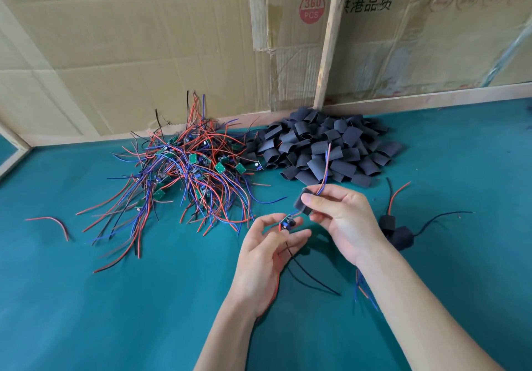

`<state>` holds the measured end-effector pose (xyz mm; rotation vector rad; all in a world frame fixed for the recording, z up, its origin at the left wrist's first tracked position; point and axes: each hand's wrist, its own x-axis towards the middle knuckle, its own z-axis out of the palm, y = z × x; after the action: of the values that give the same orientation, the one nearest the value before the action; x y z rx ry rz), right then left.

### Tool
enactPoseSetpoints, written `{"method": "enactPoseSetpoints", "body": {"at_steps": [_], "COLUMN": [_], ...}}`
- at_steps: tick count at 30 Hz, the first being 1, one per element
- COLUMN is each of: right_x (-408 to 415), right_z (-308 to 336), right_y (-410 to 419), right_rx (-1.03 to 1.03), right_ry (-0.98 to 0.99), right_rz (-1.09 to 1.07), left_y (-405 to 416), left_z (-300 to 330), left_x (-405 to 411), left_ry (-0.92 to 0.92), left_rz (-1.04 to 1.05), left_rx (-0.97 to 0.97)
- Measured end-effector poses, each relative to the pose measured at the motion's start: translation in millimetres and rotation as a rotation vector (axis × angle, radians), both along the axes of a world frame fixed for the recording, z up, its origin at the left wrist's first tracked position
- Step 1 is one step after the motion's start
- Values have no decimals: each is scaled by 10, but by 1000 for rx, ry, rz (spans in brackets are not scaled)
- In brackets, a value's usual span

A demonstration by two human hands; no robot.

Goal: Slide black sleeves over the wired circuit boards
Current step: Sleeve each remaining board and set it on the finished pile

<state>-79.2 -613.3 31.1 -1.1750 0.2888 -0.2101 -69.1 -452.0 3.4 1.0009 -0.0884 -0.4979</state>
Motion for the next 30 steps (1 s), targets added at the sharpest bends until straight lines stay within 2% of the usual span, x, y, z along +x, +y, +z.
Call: {"method": "enactPoseSetpoints", "body": {"at_steps": [4, 9, 16, 30], "right_x": [10, -4, -34, -35], "right_z": [-7, -32, -21, -54], "right_y": [-39, -32, -74, -78], "right_rx": [64, 53, -24, -14], "right_ry": [-32, -73, -97, -98], "right_rz": [4, 202, 369, 436], "left_y": [-10, 23, 48, 62], "left_z": [-10, -22, -58, -54], "left_x": [-7, 23, 49, 35], "left_ry": [9, 50, 43, 55], "left_rz": [34, 32, 47, 53], "left_rx": [-35, -134, -170, -139]}}
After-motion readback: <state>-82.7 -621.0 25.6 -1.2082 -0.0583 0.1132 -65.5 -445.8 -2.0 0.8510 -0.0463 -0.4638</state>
